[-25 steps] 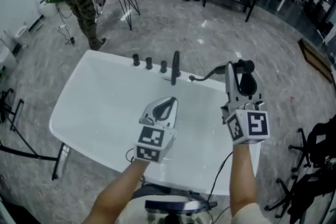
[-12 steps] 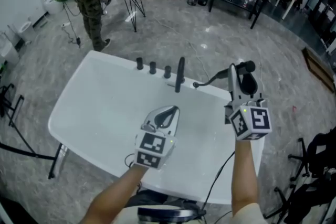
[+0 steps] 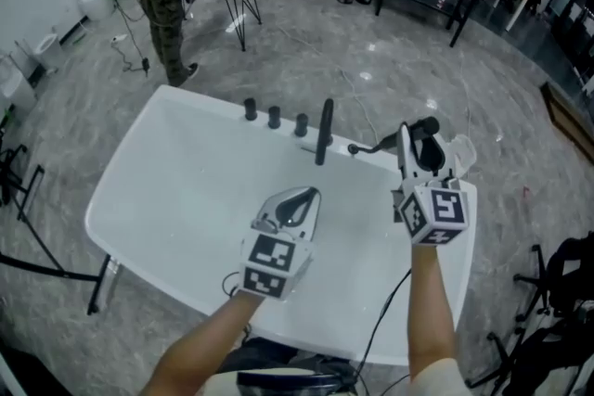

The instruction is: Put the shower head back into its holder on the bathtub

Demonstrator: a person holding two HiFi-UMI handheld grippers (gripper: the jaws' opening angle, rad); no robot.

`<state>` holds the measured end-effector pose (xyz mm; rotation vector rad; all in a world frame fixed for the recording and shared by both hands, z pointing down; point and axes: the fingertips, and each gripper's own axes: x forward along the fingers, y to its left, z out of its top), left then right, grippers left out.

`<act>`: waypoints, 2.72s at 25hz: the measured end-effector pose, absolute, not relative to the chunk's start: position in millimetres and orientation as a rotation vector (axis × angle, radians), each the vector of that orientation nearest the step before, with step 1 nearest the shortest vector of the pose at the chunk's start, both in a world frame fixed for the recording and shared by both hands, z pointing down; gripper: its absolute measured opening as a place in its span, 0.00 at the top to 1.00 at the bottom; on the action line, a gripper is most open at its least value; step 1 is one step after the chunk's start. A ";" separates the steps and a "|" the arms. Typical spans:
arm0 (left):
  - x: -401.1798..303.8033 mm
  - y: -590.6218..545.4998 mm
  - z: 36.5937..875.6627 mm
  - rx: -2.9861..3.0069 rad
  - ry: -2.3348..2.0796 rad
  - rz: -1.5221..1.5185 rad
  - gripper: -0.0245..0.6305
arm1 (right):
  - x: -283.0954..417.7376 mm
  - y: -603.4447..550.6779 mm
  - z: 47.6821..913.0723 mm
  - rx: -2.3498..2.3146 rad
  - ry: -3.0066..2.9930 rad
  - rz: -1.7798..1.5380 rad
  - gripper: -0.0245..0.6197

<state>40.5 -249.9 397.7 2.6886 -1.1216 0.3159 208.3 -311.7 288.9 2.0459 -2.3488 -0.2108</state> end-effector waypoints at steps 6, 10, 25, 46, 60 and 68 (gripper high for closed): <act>48.3 -262.6 404.2 2.703 -1.110 0.313 0.94 | 215.6 -328.8 326.8 2.025 -2.308 -0.146 0.75; 49.6 -267.0 412.0 2.694 -1.111 0.315 0.94 | 216.4 -337.6 348.4 2.004 -2.309 -0.093 0.75; 65.3 -290.4 440.7 2.668 -1.132 0.326 0.94 | 228.3 -383.4 396.6 1.960 -2.307 -0.077 0.75; 79.2 -322.9 492.9 2.677 -1.131 0.336 0.94 | 241.3 -448.8 526.2 1.878 -2.213 0.064 0.75; 62.8 -329.9 508.7 2.644 -1.170 0.365 0.94 | 251.4 -487.4 580.4 1.824 -2.143 0.180 0.75; 48.6 -328.5 512.9 2.627 -1.193 0.385 0.94 | 252.7 -495.7 595.1 1.824 -2.136 0.208 0.75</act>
